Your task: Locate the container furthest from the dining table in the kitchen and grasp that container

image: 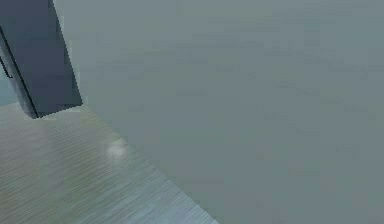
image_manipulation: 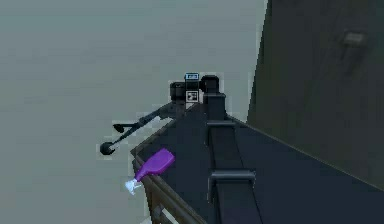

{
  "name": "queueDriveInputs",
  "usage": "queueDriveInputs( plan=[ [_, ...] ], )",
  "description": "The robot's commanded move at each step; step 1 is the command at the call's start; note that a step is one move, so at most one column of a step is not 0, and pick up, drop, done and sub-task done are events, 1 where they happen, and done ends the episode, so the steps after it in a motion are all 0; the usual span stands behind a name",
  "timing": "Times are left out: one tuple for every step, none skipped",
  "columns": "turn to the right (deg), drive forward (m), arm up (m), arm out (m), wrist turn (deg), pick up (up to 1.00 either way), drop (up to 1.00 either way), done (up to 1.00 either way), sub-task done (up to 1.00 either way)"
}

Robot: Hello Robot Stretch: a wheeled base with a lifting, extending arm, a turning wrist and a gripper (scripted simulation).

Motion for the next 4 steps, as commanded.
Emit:
queueDriveInputs(
  plan=[
    [0.0,0.0,0.0,0.0,21.0,0.0,0.0,0.0,0.0],
    [0.0,0.0,-0.3,0.0,0.0,0.0,0.0,0.0,0.0],
    [0.0,0.0,0.0,0.0,0.0,1.0,0.0,0.0,0.0],
    [0.0,0.0,0.1,0.0,0.0,0.0,0.0,0.0,0.0]
  ],
)
